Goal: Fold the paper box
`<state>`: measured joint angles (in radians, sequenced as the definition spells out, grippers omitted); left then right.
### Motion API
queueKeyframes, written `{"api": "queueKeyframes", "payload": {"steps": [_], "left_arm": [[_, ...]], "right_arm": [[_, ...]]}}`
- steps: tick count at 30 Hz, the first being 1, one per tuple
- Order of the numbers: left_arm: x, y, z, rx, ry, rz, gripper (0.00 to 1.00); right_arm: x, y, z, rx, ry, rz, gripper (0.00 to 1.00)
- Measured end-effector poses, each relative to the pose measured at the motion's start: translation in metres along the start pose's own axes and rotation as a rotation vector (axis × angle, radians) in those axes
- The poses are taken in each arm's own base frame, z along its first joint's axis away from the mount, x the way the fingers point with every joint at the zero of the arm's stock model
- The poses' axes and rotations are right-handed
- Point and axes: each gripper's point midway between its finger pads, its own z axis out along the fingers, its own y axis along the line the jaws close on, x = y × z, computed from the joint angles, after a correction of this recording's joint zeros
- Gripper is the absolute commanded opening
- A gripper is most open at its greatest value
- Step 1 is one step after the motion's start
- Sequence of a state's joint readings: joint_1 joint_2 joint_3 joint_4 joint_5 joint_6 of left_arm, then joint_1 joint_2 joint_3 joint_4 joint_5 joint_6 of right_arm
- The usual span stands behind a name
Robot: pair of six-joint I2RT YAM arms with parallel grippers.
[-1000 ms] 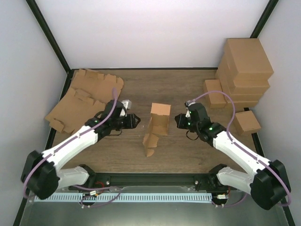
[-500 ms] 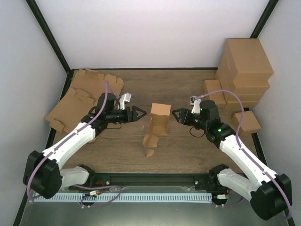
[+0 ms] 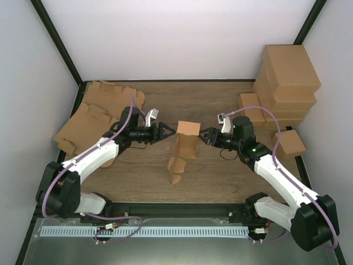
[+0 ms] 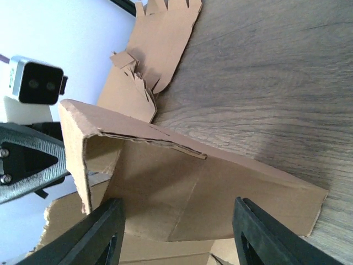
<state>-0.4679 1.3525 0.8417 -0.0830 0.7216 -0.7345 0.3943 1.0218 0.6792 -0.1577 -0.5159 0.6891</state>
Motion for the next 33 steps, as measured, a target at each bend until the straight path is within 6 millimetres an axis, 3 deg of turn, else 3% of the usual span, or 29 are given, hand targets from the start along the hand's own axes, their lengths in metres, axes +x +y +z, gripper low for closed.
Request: {"api": "queueKeyframes", "payload": {"steps": [3, 7, 11, 21, 33], "left_arm": [[-0.003, 0.003, 0.005, 0.005, 0.003, -0.009, 0.77], [-0.003, 0.008, 0.011, 0.005, 0.019, -0.028, 0.77], [-0.008, 0.005, 0.015, 0.020, 0.031, -0.027, 0.77], [-0.011, 0.003, 0.022, 0.038, 0.053, -0.019, 0.77], [-0.005, 0.018, 0.032, 0.018, 0.096, -0.024, 0.75]], "right_arm": [[0.003, -0.001, 0.004, -0.013, 0.018, 0.008, 0.62], [0.005, 0.001, 0.006, -0.032, 0.030, 0.007, 0.76], [0.004, 0.003, 0.009, -0.052, 0.037, 0.009, 0.83], [0.006, 0.000, 0.016, -0.061, 0.055, 0.014, 0.78], [0.013, -0.018, 0.024, -0.005, 0.080, 0.038, 0.74]]}}
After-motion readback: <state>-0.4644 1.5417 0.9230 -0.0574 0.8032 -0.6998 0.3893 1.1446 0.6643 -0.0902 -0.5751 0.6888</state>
